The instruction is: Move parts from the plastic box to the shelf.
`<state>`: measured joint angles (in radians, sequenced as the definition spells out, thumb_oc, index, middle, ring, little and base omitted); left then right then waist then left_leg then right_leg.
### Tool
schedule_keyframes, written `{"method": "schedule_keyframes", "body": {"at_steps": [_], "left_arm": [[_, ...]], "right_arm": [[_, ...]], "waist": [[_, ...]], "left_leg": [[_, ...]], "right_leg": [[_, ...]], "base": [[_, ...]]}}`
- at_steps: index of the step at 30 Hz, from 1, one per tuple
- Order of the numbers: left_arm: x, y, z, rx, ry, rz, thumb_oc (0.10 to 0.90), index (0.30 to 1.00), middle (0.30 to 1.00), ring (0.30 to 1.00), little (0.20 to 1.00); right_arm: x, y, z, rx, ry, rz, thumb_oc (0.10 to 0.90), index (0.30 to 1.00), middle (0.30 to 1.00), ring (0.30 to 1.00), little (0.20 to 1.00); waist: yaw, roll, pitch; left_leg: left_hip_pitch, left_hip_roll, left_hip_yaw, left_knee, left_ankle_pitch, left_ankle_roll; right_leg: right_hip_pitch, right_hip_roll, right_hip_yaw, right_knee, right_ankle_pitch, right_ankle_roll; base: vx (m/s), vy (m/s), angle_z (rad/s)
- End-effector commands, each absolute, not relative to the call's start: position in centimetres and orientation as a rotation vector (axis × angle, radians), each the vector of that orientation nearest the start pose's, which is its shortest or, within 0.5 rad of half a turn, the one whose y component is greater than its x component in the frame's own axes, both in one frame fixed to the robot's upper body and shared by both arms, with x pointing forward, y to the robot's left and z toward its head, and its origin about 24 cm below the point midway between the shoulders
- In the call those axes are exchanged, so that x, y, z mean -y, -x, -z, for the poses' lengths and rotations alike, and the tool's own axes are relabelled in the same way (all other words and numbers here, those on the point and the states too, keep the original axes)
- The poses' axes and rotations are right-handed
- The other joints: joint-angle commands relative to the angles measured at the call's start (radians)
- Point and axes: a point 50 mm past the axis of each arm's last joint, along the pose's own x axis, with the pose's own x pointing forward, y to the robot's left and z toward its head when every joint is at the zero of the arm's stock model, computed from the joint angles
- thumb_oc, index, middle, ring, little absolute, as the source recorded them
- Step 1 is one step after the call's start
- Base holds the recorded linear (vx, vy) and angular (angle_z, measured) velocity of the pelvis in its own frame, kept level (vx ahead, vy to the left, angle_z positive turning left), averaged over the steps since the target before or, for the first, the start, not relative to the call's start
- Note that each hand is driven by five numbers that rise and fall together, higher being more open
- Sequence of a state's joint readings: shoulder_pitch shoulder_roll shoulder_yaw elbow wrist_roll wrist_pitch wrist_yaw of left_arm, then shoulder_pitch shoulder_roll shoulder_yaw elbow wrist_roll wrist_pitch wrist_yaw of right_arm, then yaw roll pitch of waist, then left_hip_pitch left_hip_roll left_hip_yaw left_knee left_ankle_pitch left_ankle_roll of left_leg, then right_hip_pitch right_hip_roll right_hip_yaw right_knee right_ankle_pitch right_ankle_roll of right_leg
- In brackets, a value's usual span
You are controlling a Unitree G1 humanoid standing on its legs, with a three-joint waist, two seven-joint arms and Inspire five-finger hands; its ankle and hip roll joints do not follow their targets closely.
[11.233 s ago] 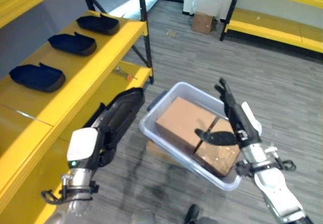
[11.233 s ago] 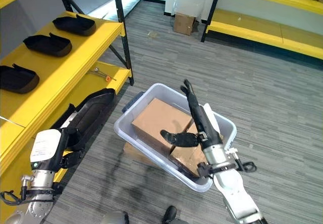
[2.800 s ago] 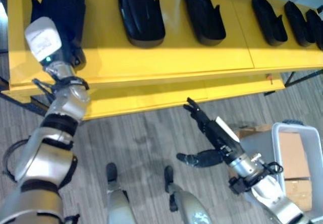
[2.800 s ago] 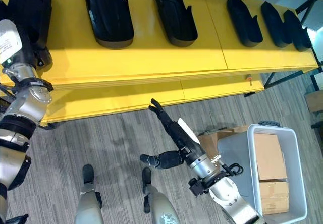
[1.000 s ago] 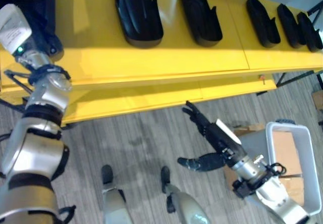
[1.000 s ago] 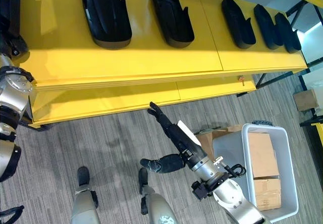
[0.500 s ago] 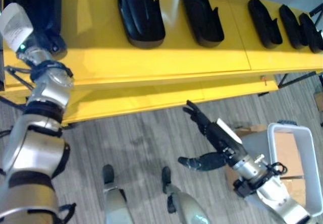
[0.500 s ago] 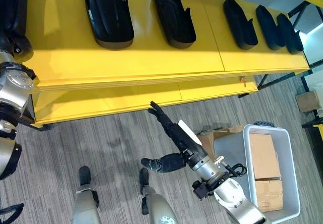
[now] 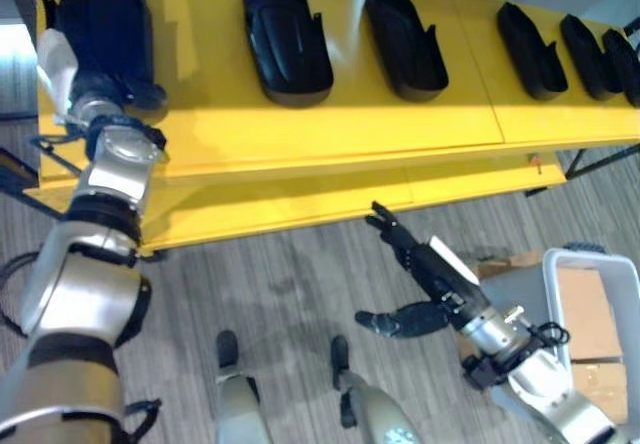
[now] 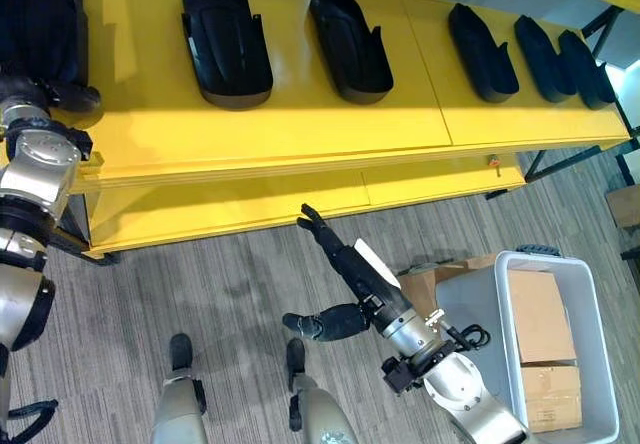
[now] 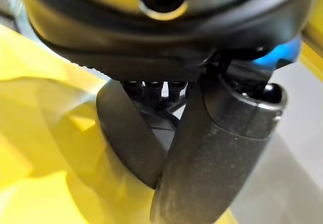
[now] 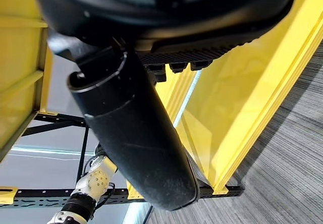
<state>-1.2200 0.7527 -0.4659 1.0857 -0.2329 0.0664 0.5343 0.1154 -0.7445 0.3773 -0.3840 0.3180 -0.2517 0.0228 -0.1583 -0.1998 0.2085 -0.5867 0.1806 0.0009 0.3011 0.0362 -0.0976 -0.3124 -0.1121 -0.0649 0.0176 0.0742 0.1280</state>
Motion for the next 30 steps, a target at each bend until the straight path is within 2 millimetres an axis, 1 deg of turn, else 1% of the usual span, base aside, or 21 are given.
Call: {"method": "schedule_keyframes", "body": {"at_steps": [1, 2, 4, 5, 9, 12, 17, 20, 22, 23, 26, 27, 28, 30], "left_arm": [[-28.6, -38.5, -32.9, 0.446, -0.545, -0.746, 0.9, 1.0, 1.0, 1.0, 1.0], [-27.9, -38.6, -33.0, 0.474, -0.552, -0.723, 0.9, 1.0, 1.0, 1.0, 1.0], [-27.9, -38.5, -33.0, 0.477, -0.558, -0.722, 0.9, 1.0, 1.0, 1.0, 1.0], [-27.6, -38.4, -33.1, 0.497, -0.611, -0.702, 0.9, 1.0, 1.0, 1.0, 1.0], [-27.6, -38.0, -33.8, 0.531, -0.712, -0.706, 0.9, 1.0, 1.0, 1.0, 1.0], [-28.2, -37.8, -33.9, 0.523, -0.79, -0.721, 0.9, 1.0, 1.0, 1.0, 1.0], [-28.4, -37.4, -34.7, 0.545, -0.87, -0.731, 0.9, 1.0, 1.0, 1.0, 1.0], [-28.3, -37.1, -35.2, 0.567, -0.913, -0.728, 0.9, 1.0, 1.0, 1.0, 1.0], [-27.7, -36.6, -36.0, 0.629, -0.96, -0.717, 0.9, 1.0, 1.0, 1.0, 1.0], [-27.5, -36.4, -36.0, 0.643, -0.973, -0.708, 0.9, 1.0, 1.0, 1.0, 1.0], [-26.8, -35.6, -35.8, 0.715, -1.012, -0.664, 0.9, 1.0, 1.0, 1.0, 1.0], [-26.6, -35.2, -35.3, 0.739, -1.035, -0.638, 0.9, 1.0, 1.0, 1.0, 1.0], [-26.5, -34.4, -34.3, 0.762, -1.052, -0.6, 0.9, 1.0, 1.0, 1.0, 1.0], [-26.6, -33.4, -32.4, 0.767, -0.977, -0.52, 0.9, 1.0, 1.0, 1.0, 1.0]], "right_arm": [[16.2, -21.0, -13.9, 0.458, 0.245, -0.51, 0.9, 1.0, 1.0, 1.0, 1.0], [16.4, -21.0, -13.8, 0.454, 0.251, -0.503, 0.9, 1.0, 1.0, 1.0, 1.0], [16.4, -20.9, -13.8, 0.452, 0.253, -0.5, 0.9, 1.0, 1.0, 1.0, 1.0], [16.6, -20.9, -13.7, 0.446, 0.264, -0.493, 0.9, 1.0, 1.0, 1.0, 1.0], [16.9, -20.9, -13.7, 0.439, 0.265, -0.489, 0.9, 1.0, 1.0, 1.0, 1.0], [17.0, -20.9, -13.6, 0.431, 0.269, -0.486, 0.9, 1.0, 1.0, 1.0, 1.0], [17.3, -20.8, -13.4, 0.422, 0.277, -0.479, 0.9, 1.0, 1.0, 1.0, 1.0], [17.4, -20.8, -13.4, 0.418, 0.278, -0.475, 0.9, 1.0, 1.0, 1.0, 1.0], [17.7, -20.7, -13.3, 0.412, 0.282, -0.459, 0.9, 1.0, 1.0, 1.0, 1.0], [17.7, -20.8, -13.3, 0.414, 0.284, -0.457, 0.9, 1.0, 1.0, 1.0, 1.0], [18.0, -20.7, -13.2, 0.409, 0.277, -0.437, 0.9, 1.0, 1.0, 1.0, 1.0], [18.1, -20.7, -13.1, 0.408, 0.274, -0.427, 0.9, 1.0, 1.0, 1.0, 1.0], [18.3, -20.7, -13.0, 0.404, 0.278, -0.414, 0.9, 1.0, 1.0, 1.0, 1.0], [18.6, -20.8, -12.9, 0.402, 0.28, -0.386, 0.9, 1.0, 1.0, 1.0, 1.0]], "waist": [[0.005, 0.028, -0.022], [0.01, 0.033, -0.022], [0.012, 0.037, -0.021], [0.019, 0.047, -0.024], [0.026, 0.062, -0.031], [0.03, 0.071, -0.034], [0.037, 0.085, -0.043], [0.04, 0.09, -0.049], [0.045, 0.097, -0.051], [0.046, 0.099, -0.051], [0.054, 0.103, -0.047], [0.058, 0.105, -0.046], [0.063, 0.108, -0.044], [0.071, 0.112, -0.047]], "left_leg": [[0.109, 0.004, 0.042, 0.04, -0.11, 0.046], [0.115, 0.002, 0.042, 0.036, -0.108, 0.046], [0.119, 0.0, 0.042, 0.034, -0.108, 0.046], [0.131, -0.003, 0.043, 0.033, -0.107, 0.046], [0.145, -0.006, 0.04, 0.025, -0.104, 0.046], [0.153, -0.008, 0.04, 0.024, -0.103, 0.046], [0.171, -0.013, 0.039, 0.014, -0.102, 0.046], [0.176, -0.018, 0.039, 0.006, -0.095, 0.047], [0.189, -0.022, 0.039, -0.003, -0.091, 0.047], [0.193, -0.022, 0.039, -0.005, -0.09, 0.048], [0.213, -0.024, 0.037, -0.017, -0.086, 0.048], [0.221, -0.024, 0.037, -0.022, -0.084, 0.047], [0.236, -0.025, 0.039, -0.032, -0.081, 0.047], [0.262, -0.026, 0.04, -0.052, -0.074, 0.047]], "right_leg": [[-0.003, -0.005, 0.032, 0.163, -0.093, 0.005], [0.0, -0.008, 0.03, 0.166, -0.097, 0.004], [0.002, -0.009, 0.03, 0.167, -0.098, 0.004], [0.01, -0.012, 0.028, 0.171, -0.101, 0.004], [0.018, -0.015, 0.025, 0.175, -0.106, 0.002], [0.023, -0.018, 0.024, 0.179, -0.111, 0.003], [0.035, -0.023, 0.022, 0.18, -0.116, 0.003], [0.041, -0.027, 0.017, 0.177, -0.117, 0.003], [0.052, -0.029, 0.015, 0.175, -0.119, 0.003], [0.055, -0.03, 0.014, 0.174, -0.119, 0.003], [0.071, -0.032, 0.012, 0.17, -0.12, 0.001], [0.078, -0.033, 0.011, 0.168, -0.12, 0.0], [0.091, -0.034, 0.008, 0.163, -0.12, -0.001], [0.11, -0.035, 0.004, 0.153, -0.117, -0.003]], "base": [[-0.01, -0.009, 0.05], [-0.01, -0.005, 0.06], [0.0, 0.002, 0.02], [0.0, -0.013, -0.05], [0.0, -0.011, 0.01], [0.0, 0.0, 0.0], [0.0, 0.0, 0.0], [0.0, -0.01, 0.07], [0.0, -0.006, 0.1], [0.0, -0.014, 0.05], [0.0, 0.0, 0.0], [-0.01, -0.02, 0.06], [0.0, -0.019, 0.05], [0.02, -0.011, 0.05]]}}
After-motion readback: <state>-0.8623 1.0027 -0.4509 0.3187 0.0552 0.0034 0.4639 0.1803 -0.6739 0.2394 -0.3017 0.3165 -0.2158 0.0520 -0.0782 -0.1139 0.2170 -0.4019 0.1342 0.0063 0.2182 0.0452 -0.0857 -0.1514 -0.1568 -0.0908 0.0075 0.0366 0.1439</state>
